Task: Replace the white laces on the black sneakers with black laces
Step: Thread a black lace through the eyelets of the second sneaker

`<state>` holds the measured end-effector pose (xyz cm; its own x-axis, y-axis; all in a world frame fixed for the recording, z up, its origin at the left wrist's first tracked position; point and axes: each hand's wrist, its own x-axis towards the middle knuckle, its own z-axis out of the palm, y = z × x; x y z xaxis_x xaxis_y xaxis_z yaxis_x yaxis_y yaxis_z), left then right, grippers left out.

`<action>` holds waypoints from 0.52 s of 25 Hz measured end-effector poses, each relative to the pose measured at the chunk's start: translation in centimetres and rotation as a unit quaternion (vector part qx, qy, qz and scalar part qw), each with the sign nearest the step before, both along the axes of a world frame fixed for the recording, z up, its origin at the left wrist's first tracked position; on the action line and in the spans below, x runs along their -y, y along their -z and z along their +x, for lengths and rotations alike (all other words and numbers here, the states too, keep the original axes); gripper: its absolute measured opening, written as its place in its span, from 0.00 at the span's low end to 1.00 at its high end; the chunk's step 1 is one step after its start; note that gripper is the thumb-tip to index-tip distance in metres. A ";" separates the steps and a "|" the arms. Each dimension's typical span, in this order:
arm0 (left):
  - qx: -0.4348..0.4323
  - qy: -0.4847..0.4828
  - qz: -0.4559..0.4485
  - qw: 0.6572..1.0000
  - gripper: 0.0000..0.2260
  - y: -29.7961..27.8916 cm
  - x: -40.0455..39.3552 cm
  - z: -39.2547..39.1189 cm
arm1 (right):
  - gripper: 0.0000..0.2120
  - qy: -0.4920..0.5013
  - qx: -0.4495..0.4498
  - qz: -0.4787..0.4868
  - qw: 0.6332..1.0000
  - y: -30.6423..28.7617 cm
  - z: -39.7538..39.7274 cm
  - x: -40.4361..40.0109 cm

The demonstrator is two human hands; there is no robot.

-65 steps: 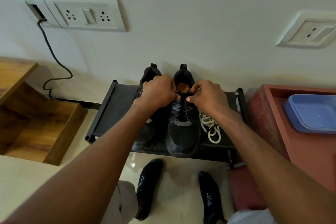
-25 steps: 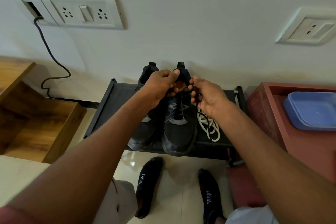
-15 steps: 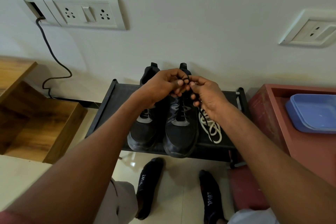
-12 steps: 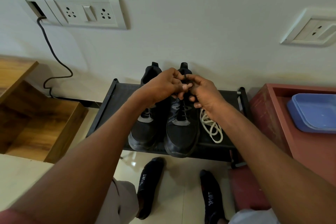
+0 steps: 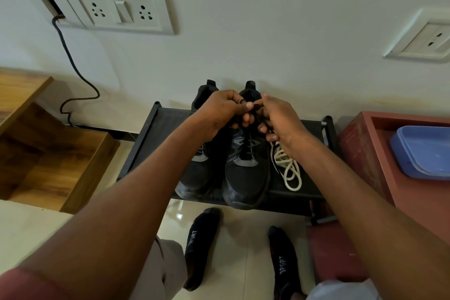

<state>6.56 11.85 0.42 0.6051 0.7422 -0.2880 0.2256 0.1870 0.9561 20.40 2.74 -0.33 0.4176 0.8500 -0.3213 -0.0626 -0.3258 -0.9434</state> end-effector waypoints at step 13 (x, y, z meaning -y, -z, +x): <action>-0.053 0.039 0.354 0.933 0.15 0.9 -0.5 -0.6 | 0.09 0.037 0.002 -0.025 0.999 0.6 -0.1 0.0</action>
<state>5.98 12.36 -0.50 0.6613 0.7241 0.1959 0.3129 -0.5036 0.8053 20.29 2.73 -0.89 0.4803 0.7992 -0.3614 -0.0844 -0.3680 -0.9260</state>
